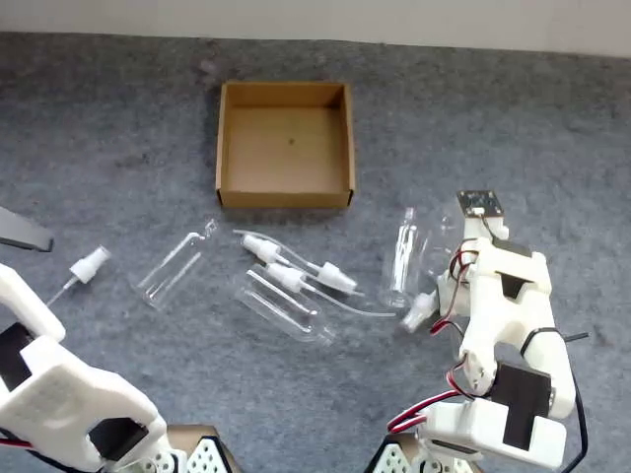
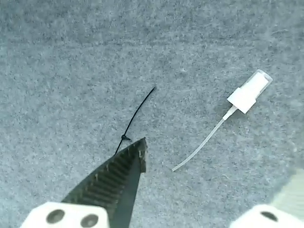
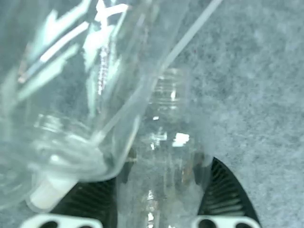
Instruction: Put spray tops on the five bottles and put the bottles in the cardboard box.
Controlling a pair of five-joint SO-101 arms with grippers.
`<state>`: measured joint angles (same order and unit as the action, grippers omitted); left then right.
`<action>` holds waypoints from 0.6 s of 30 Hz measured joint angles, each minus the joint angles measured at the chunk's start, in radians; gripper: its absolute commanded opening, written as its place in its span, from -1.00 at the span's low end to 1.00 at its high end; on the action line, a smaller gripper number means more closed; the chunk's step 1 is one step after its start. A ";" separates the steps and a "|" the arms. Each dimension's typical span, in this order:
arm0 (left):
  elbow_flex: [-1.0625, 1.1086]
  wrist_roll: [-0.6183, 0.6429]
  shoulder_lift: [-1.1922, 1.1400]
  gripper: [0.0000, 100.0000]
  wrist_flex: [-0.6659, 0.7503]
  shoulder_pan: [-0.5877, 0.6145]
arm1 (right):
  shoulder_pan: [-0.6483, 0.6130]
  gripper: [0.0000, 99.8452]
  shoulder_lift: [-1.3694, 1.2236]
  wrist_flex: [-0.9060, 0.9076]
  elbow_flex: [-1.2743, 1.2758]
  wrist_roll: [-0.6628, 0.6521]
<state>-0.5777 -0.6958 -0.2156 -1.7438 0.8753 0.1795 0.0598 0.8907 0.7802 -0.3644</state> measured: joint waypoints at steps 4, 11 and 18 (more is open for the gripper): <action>0.000 -0.002 0.000 -1.00 0.000 0.000 | 0.000 -0.79 0.000 0.000 0.000 0.000; -0.002 -0.003 0.000 -0.99 0.028 0.008 | 0.000 -0.79 0.000 0.000 0.000 0.000; -0.002 -0.003 0.000 -0.99 0.029 0.009 | 0.000 -0.79 0.000 0.000 0.000 0.000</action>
<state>-0.5792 -0.6989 -0.2156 -1.7146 0.8846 0.1795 0.0598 0.8907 0.7802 -0.3644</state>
